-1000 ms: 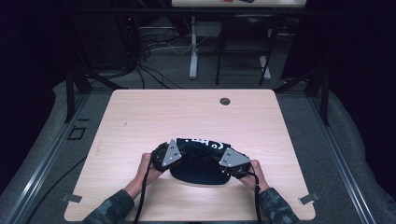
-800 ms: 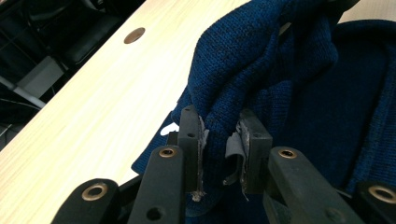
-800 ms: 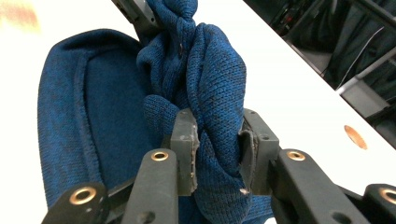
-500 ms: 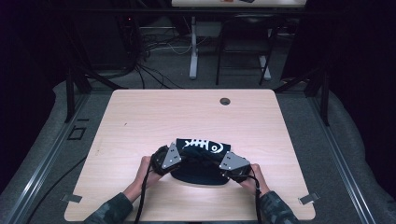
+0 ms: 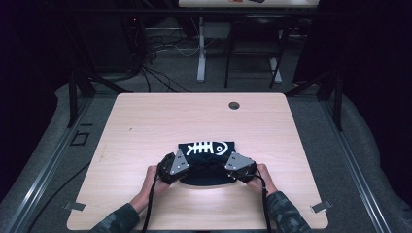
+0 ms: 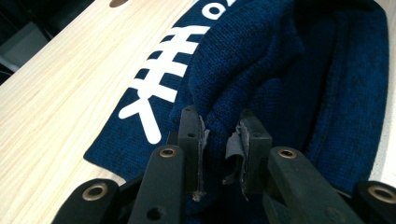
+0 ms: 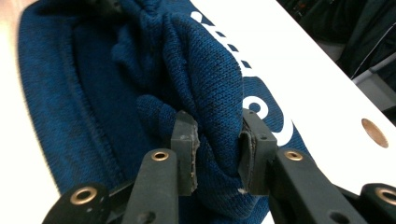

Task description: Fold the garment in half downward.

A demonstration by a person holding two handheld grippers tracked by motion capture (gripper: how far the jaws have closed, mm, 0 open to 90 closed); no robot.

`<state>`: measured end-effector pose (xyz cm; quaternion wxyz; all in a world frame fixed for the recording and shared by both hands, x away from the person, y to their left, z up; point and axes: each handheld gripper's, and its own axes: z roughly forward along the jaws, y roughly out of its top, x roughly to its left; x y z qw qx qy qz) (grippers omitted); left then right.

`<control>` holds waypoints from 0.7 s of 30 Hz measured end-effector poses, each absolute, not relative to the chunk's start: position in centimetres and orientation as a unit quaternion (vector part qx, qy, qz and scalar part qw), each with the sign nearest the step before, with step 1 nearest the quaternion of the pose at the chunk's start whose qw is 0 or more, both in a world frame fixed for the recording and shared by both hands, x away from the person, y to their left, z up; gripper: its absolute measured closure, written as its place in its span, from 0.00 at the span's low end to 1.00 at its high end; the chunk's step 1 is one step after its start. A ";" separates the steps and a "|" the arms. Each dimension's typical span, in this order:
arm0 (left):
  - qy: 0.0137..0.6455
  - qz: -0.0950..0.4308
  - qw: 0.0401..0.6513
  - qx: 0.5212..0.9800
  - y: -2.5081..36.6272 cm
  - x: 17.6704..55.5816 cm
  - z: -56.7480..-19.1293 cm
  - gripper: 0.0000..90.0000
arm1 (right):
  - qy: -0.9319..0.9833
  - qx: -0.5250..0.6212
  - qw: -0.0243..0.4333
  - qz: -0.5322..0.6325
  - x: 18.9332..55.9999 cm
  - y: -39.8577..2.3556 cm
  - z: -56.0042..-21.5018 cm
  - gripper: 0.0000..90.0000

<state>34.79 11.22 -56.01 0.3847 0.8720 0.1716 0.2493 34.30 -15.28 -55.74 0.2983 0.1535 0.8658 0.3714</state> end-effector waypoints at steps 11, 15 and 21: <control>0.179 0.241 0.381 0.874 10.9 35.5 -56.4 0.83 | 0.868 0.169 0.289 0.366 34.2 -15.5 -56.1 0.77; 0.186 0.236 0.383 0.874 10.8 36.0 -56.6 0.83 | 0.868 0.173 0.288 0.367 34.7 -15.4 -56.3 0.77; 0.188 0.221 0.386 0.876 10.9 35.8 -56.6 0.82 | 0.870 0.177 0.281 0.364 34.6 -15.5 -56.3 0.76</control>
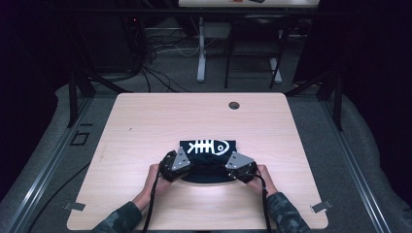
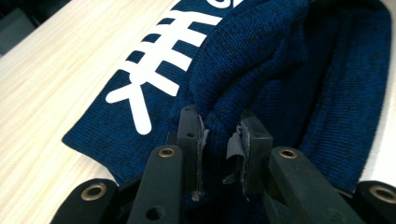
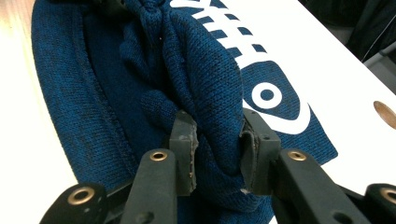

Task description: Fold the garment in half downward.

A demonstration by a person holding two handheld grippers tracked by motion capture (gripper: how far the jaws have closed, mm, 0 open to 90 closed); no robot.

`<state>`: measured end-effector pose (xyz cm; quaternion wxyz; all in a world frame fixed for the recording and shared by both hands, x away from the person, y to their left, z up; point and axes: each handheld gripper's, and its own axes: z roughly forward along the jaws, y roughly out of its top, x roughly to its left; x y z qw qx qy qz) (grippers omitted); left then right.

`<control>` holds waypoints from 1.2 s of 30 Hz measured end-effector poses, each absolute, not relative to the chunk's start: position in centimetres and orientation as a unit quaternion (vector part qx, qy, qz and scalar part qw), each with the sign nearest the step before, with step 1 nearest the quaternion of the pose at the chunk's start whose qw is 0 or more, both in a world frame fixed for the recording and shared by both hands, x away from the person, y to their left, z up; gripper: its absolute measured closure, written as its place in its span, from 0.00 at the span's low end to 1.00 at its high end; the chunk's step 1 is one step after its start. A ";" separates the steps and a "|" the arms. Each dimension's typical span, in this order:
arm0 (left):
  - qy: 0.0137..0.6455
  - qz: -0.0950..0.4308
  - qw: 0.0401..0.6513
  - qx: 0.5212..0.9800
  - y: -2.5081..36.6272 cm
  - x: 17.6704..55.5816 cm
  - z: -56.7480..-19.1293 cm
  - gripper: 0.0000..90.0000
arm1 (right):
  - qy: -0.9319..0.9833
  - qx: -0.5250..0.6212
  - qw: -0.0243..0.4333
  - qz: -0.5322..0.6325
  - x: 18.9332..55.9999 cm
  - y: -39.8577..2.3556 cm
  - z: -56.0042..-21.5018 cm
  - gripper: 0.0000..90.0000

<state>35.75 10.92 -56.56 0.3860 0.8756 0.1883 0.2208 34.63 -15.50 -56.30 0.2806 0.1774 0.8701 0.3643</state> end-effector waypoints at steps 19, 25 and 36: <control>0.200 0.174 0.432 0.862 14.2 33.3 -52.2 0.44 | 0.849 0.223 0.244 0.412 32.0 -18.3 -52.3 0.44; 0.221 0.197 0.431 0.852 14.2 34.6 -50.9 0.40 | 0.847 0.248 0.233 0.407 32.9 -18.1 -51.4 0.39; 0.275 0.161 0.389 0.864 10.9 38.1 -53.5 0.31 | 0.855 0.308 0.205 0.363 36.0 -15.0 -53.3 0.26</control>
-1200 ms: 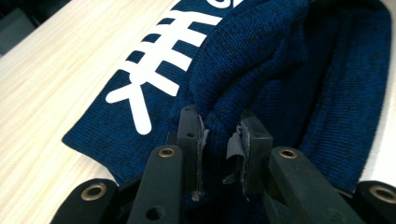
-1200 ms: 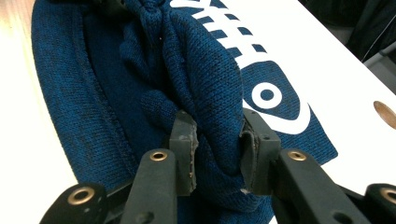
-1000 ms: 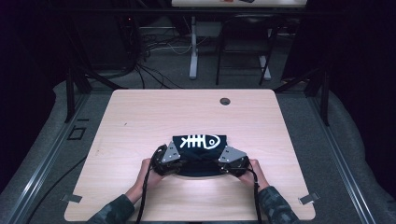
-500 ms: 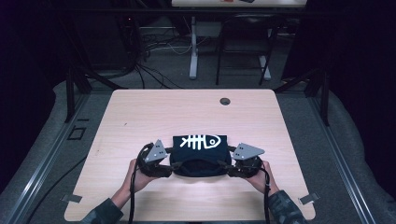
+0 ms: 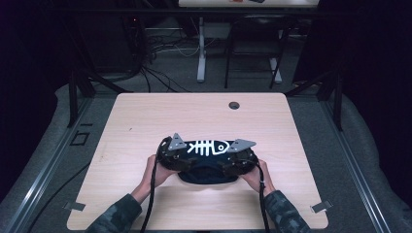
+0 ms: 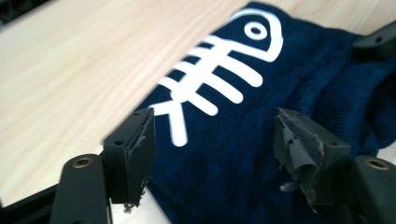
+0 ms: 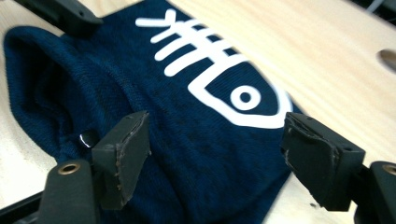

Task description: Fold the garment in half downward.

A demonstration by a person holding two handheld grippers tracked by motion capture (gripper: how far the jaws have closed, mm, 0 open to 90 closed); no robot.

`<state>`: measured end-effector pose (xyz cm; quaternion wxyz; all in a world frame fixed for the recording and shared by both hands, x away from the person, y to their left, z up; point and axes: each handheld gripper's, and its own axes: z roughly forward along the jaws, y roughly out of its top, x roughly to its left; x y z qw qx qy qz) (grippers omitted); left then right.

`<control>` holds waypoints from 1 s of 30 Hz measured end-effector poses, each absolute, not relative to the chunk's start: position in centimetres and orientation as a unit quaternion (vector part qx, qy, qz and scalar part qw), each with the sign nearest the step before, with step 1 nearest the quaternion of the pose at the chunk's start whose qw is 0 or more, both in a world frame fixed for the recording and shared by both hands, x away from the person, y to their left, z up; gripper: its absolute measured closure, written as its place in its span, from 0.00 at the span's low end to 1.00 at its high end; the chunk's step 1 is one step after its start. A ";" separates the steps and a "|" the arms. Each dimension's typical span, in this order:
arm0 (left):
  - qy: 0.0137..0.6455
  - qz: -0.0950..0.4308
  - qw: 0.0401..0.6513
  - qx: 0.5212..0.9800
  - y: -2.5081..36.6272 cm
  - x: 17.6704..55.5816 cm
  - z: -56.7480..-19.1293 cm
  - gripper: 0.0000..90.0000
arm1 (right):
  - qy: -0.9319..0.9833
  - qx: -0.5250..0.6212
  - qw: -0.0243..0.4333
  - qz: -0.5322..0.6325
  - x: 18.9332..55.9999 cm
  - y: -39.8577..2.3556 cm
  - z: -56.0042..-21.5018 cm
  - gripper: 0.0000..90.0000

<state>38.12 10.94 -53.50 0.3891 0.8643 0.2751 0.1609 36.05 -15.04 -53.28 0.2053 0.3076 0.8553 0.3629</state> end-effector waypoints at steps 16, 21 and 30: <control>0.251 0.128 0.359 0.890 10.8 36.7 -56.7 0.27 | 0.873 0.326 0.172 0.320 34.9 -14.8 -56.4 0.23; 0.244 0.128 0.364 0.890 10.9 37.1 -57.1 0.27 | 0.862 0.348 0.164 0.330 34.3 -14.9 -56.8 0.23; 0.244 0.125 0.368 0.888 11.0 37.3 -56.8 0.23 | 0.856 0.352 0.164 0.341 34.3 -15.1 -56.9 0.22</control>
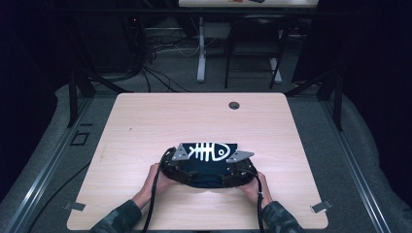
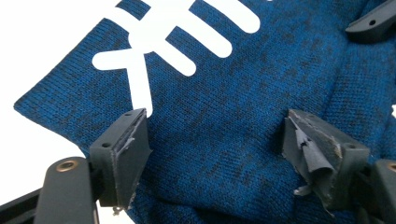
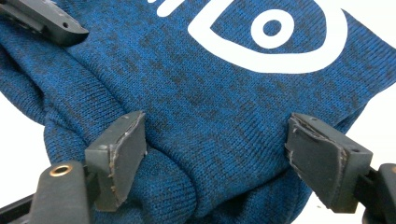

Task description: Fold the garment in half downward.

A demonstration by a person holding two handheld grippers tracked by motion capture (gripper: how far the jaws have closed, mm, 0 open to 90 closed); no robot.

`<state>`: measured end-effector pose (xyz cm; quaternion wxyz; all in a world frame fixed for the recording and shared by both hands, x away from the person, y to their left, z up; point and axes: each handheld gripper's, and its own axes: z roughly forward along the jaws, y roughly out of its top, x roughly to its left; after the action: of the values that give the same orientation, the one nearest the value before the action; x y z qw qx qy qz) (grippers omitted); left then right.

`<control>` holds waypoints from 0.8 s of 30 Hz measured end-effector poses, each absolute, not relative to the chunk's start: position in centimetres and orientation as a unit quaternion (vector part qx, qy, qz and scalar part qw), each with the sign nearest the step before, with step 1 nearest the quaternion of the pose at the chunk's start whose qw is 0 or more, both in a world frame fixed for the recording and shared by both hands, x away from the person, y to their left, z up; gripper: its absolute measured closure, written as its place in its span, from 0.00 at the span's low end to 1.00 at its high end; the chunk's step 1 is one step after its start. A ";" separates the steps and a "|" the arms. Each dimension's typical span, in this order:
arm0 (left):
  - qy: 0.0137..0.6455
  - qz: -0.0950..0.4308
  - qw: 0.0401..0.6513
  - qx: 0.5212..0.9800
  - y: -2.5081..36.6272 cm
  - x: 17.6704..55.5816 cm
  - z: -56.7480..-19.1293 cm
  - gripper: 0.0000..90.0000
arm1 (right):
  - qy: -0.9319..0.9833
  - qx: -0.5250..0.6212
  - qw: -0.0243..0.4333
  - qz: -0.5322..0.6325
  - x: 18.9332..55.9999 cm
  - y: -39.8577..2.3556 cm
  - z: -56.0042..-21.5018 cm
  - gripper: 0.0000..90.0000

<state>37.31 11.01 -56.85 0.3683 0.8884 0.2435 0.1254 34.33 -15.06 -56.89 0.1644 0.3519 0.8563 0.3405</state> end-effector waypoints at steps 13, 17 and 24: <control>0.287 0.137 0.403 0.858 14.7 35.8 -53.2 0.08 | 0.842 0.354 0.188 0.362 32.9 -16.7 -53.8 0.13; 0.306 0.147 0.387 0.857 16.5 35.1 -53.6 0.05 | 0.832 0.367 0.193 0.367 32.1 -18.5 -53.2 0.14; 0.336 0.140 0.369 0.855 19.1 34.3 -55.2 0.01 | 0.819 0.398 0.201 0.361 30.9 -21.4 -53.7 0.14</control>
<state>34.29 19.12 -55.15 0.3686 0.8553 0.3364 0.1395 30.86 -21.43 -53.72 0.2006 0.3981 0.8191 0.3610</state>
